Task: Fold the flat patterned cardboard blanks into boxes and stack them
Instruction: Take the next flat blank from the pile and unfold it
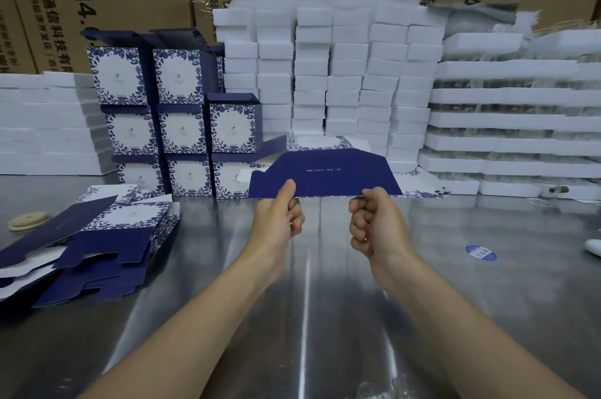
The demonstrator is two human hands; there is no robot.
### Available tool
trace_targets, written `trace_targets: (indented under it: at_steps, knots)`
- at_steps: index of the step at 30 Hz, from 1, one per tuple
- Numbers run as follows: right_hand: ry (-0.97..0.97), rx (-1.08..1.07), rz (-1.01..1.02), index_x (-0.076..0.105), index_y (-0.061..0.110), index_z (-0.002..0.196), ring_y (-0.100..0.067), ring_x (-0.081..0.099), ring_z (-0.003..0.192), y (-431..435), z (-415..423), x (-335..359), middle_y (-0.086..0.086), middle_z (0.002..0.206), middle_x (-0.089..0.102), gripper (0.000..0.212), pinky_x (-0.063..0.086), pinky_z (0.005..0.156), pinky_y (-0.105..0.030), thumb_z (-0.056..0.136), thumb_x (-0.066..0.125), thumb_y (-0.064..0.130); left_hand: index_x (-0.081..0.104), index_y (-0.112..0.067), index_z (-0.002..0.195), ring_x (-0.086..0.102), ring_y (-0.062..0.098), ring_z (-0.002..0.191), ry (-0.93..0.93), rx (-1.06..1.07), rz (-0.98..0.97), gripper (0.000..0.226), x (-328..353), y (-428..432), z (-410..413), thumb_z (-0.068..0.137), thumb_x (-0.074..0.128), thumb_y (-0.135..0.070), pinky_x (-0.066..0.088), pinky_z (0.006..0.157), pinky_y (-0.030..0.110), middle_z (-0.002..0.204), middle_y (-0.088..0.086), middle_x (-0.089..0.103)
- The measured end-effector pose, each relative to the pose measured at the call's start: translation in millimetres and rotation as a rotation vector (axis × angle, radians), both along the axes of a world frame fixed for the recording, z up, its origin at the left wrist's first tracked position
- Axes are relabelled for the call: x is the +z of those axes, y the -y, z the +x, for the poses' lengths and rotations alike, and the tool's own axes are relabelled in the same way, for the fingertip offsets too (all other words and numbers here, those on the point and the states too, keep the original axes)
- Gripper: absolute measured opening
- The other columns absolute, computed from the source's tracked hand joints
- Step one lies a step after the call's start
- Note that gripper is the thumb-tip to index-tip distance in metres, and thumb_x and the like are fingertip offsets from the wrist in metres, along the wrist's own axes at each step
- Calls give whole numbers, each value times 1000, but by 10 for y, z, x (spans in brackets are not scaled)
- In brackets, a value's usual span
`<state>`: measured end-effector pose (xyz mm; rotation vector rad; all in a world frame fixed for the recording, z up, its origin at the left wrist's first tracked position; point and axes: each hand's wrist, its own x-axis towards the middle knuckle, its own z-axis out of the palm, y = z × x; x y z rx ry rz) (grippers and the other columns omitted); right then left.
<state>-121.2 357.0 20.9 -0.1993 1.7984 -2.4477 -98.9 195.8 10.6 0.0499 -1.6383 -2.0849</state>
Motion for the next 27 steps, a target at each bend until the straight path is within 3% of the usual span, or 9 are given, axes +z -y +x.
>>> trace_targets:
  at_steps: [3, 7, 9, 12, 15, 18, 22, 25, 27]
  knots:
    - [58, 26, 142, 64, 17, 76, -9, 41, 44, -11, -18, -30, 5, 56, 46, 34, 27, 44, -22, 100, 60, 41, 40, -23, 67, 35, 7, 51, -121, 105, -257, 48, -1, 4, 32, 111, 52, -38, 33, 50, 17, 57, -10, 37]
    - [82, 42, 91, 74, 13, 90, -10, 61, 53, -45, -22, 24, 4, 68, 64, 57, 37, 53, -27, 97, 58, 67, 49, -34, 76, 47, 7, 53, -201, 446, -878, 41, -57, 140, 101, 106, 44, -62, 34, 54, 24, 57, -16, 51]
    - [91, 118, -46, 76, 11, 111, -14, 79, 80, -122, -44, 120, 2, 93, 81, 83, 46, 64, -33, 90, 47, 86, 55, -30, 92, 52, 12, 53, -285, 623, -1128, 42, -29, 275, 119, 106, 36, -65, 32, 49, 25, 65, -11, 52]
    - [143, 314, -318, 65, 7, 136, -38, 74, 115, -348, -100, 256, -15, 128, 75, 119, 61, 81, -49, 69, 44, 104, 57, -37, 125, 64, 28, 67, -333, 669, -1463, 21, 10, 515, 90, 105, 52, -38, 46, 50, 37, 96, -6, 56]
    - [172, 429, -459, 54, 8, 146, -49, 65, 126, -600, -135, 338, -24, 139, 67, 133, 58, 89, -68, 57, 52, 107, 51, -47, 146, 63, 33, 72, -190, 634, -1456, 83, -10, 700, 44, 82, 68, 3, 51, 55, 41, 108, -6, 60]
    - [210, 475, -413, 44, 9, 151, -45, 65, 129, -747, -169, 364, -24, 142, 65, 125, 62, 84, -62, 66, 57, 101, 57, -39, 148, 66, 20, 79, -290, 513, -1285, 63, -53, 749, -26, 94, 57, -7, 55, 70, 44, 108, -8, 59]
    - [260, 457, -211, 49, -1, 147, -32, 73, 119, -731, -227, 293, -18, 137, 70, 102, 67, 73, -46, 86, 58, 81, 71, -32, 116, 69, 1, 94, -472, 434, -1024, 33, -119, 750, -162, 103, 51, -10, 57, 82, 35, 114, -21, 59]
    - [288, 376, -89, 64, 1, 136, -25, 80, 97, -659, -281, 192, -13, 128, 75, 86, 64, 57, -37, 91, 56, 75, 61, -43, 124, 62, 2, 111, -318, 391, -1010, 53, -195, 703, -222, 94, 54, 0, 57, 86, 33, 124, -28, 53]
    - [300, 312, -11, 70, 5, 128, -20, 80, 82, -624, -316, 135, -10, 121, 78, 75, 60, 52, -30, 93, 58, 71, 52, -48, 134, 54, 4, 124, -188, 290, -1077, 71, -263, 674, -219, 80, 52, -3, 53, 101, 41, 133, -27, 49]
